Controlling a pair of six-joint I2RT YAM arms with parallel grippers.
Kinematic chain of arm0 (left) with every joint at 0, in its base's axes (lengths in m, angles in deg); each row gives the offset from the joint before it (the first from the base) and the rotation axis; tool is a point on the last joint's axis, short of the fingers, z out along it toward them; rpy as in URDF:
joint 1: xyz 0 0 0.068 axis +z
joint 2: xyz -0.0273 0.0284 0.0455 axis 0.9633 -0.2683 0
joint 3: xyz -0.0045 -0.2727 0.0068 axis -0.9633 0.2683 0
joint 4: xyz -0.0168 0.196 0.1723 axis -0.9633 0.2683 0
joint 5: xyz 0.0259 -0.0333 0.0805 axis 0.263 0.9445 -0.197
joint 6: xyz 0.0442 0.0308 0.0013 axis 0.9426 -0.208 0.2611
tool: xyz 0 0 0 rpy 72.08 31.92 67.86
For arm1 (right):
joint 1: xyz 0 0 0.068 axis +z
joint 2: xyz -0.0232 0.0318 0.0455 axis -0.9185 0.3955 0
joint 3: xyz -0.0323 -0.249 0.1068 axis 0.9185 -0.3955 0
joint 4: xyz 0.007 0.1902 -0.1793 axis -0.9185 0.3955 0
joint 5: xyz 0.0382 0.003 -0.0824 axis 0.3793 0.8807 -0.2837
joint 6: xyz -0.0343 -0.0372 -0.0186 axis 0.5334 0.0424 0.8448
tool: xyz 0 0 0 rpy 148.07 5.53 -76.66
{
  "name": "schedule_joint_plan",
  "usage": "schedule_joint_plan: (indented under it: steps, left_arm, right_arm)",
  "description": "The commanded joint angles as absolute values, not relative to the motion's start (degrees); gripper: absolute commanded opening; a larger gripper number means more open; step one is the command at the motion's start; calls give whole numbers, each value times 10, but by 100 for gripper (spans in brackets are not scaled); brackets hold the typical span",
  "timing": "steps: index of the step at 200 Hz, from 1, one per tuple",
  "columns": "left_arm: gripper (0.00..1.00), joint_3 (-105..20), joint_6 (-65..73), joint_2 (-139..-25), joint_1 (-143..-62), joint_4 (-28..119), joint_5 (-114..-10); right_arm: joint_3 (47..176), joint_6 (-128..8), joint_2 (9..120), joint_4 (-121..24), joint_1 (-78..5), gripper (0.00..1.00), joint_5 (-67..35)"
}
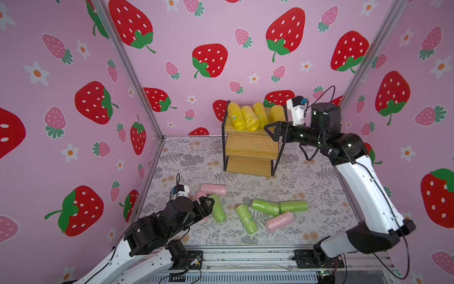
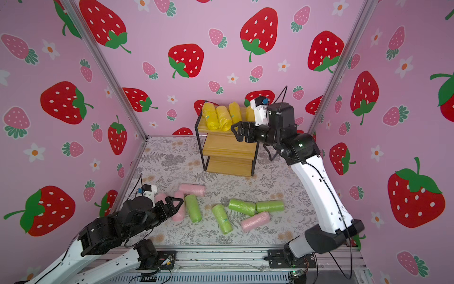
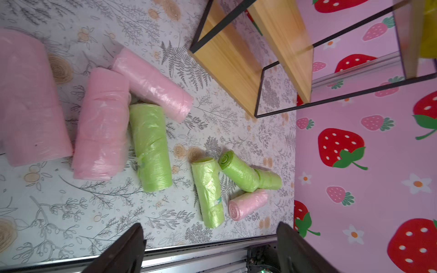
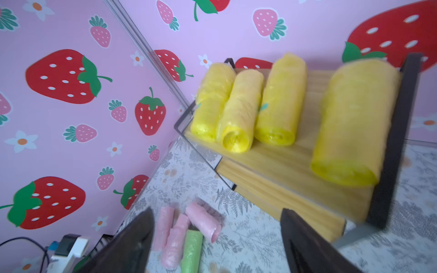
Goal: Sort the rolls of trash bags by color and place them on the shelf
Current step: Place the roll of trash bags on the shelf, then pick up the roll of trash bags from the center of the board.
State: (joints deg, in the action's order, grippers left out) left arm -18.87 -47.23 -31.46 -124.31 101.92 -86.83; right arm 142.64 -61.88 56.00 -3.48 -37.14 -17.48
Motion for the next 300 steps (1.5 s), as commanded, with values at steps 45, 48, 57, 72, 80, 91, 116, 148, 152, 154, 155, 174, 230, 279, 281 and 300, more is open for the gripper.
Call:
schedule_joint_plan:
  steps: [45, 48, 57, 72, 80, 91, 116, 148, 152, 154, 155, 174, 230, 279, 281, 300]
  left_arm:
    - [92, -159, -426, -496, -1199, 984, -773]
    - [92, -155, -425, -501, -1193, 975, -763]
    - [91, -143, -429, -512, -1178, 956, -738]
    - [91, -122, -432, -520, -1155, 930, -718]
    - [90, -114, -431, -521, -1143, 921, -717]
    - [90, -106, -424, -524, -1125, 915, -718]
    - [88, -105, -396, -551, -1076, 915, -699]
    - [85, -120, -376, -601, -1063, 899, -694]
    - [85, -122, -375, -608, -1063, 897, -694]
    - [85, -123, -375, -612, -1063, 895, -695]
    - [85, -123, -374, -614, -1063, 895, -695]
    - [85, -136, -363, -652, -1059, 886, -698]
    - [84, -184, -335, -777, -1036, 872, -704]
    - [82, -218, -316, -854, -1011, 845, -706]
    - [82, -219, -315, -857, -1010, 845, -705]
    - [80, -230, -305, -881, -1001, 839, -705]
  right_arm:
    - [980, -632, 218, -37, -373, 100, -335]
    - [967, -642, 206, -34, -373, 100, -340]
    - [933, -666, 175, -28, -373, 100, -346]
    - [892, -704, 133, -14, -373, 100, -347]
    - [878, -722, 117, -9, -373, 100, -342]
    - [861, -743, 100, -8, -373, 100, -331]
    - [831, -768, 77, -6, -373, 98, -313]
    - [820, -737, 74, 9, -373, 95, -316]
    - [821, -732, 75, 13, -373, 95, -319]
    - [821, -729, 74, 16, -373, 95, -320]
    - [822, -728, 74, 16, -373, 95, -321]
    - [821, -718, 69, 36, -372, 95, -336]
    - [794, -727, 23, 5, -365, 96, -311]
    - [798, -730, 25, 12, -359, 97, -325]
    - [798, -729, 24, 12, -358, 97, -325]
    - [795, -731, 23, 10, -353, 97, -328]
